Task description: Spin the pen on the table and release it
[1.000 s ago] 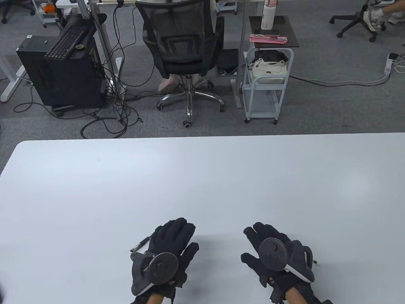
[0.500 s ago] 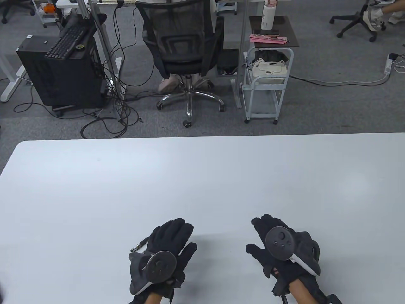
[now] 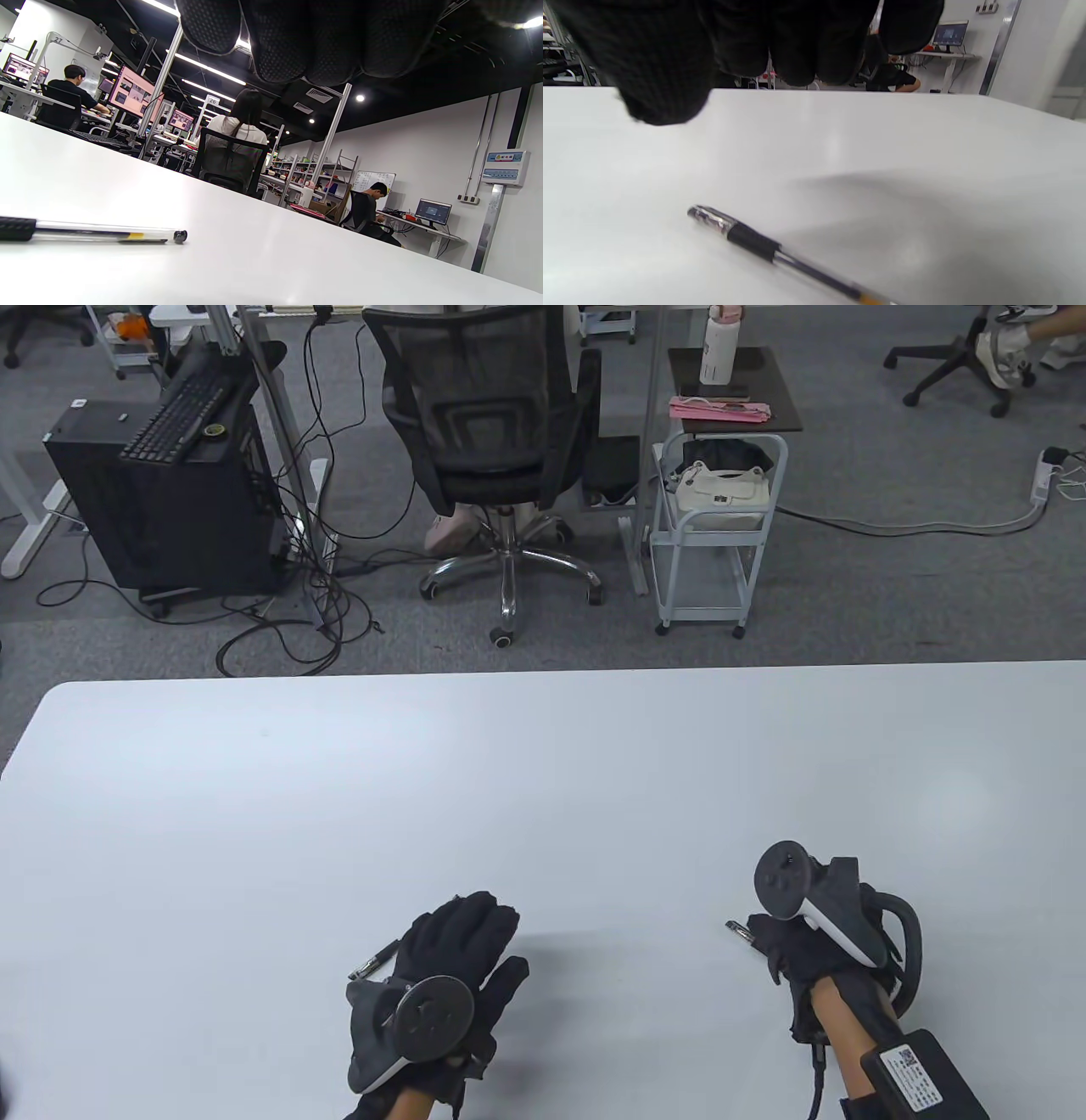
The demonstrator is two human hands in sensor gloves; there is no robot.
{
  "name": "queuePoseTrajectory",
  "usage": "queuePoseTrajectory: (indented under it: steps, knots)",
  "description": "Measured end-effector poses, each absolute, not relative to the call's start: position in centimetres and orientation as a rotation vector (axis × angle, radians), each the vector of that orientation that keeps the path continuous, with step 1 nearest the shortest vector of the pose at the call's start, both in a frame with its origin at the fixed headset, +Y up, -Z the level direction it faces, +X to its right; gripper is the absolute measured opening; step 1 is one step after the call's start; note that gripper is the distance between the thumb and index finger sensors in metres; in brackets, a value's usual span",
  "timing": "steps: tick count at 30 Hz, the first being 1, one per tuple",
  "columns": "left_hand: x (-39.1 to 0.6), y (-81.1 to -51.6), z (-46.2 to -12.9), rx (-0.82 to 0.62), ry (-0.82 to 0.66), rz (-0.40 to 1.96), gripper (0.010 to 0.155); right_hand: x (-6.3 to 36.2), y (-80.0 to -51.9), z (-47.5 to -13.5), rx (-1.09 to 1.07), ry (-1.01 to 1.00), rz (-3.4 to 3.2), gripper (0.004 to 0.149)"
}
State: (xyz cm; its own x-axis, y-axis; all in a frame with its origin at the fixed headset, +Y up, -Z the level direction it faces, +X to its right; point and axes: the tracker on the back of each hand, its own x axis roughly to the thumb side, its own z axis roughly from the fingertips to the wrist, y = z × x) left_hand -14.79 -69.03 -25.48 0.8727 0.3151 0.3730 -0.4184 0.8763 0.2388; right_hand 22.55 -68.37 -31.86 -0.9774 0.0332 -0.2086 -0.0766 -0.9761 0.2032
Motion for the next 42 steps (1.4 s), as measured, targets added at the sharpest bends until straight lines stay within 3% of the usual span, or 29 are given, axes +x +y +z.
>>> queuePoseTrajectory:
  steps: [10,12,15,18,24,29,38,42]
  knots:
    - [-14.7,-69.1,-25.5,0.306,-0.336,0.381,0.06,22.3,-74.9,-33.0,-0.407,0.689,3.157,0.055]
    - [-14.7,-69.1,-25.5,0.306,-0.337,0.383,0.06,22.0,-74.9,-33.1,-0.426,0.602,3.184,0.044]
    - [-14.7,-69.1,-25.6,0.306,-0.338,0.381,0.059,21.8,-74.8,-33.2,-0.421,0.662,3.203,0.043]
    - [-14.7,-69.2,-25.6,0.307,-0.34,0.382,0.059,20.8,-74.0,-33.4,-0.413,0.593,3.244,0.042]
    - [-15.1,-69.2,-25.7,0.307,-0.324,0.397,0.059,13.2,-70.7,-32.6,0.173,0.321,3.278,0.042]
    - [-15.4,-69.2,-25.8,0.306,-0.314,0.411,0.059,8.6,-71.5,-31.4,0.53,0.345,3.297,0.042]
    - [-15.2,-69.3,-25.7,0.304,-0.321,0.411,0.059,5.9,-75.3,-31.1,0.654,0.52,3.381,0.041]
    - [-15.2,-69.3,-25.8,0.305,-0.324,0.41,0.059,5.8,-75.2,-31.0,0.66,0.485,3.376,0.041]
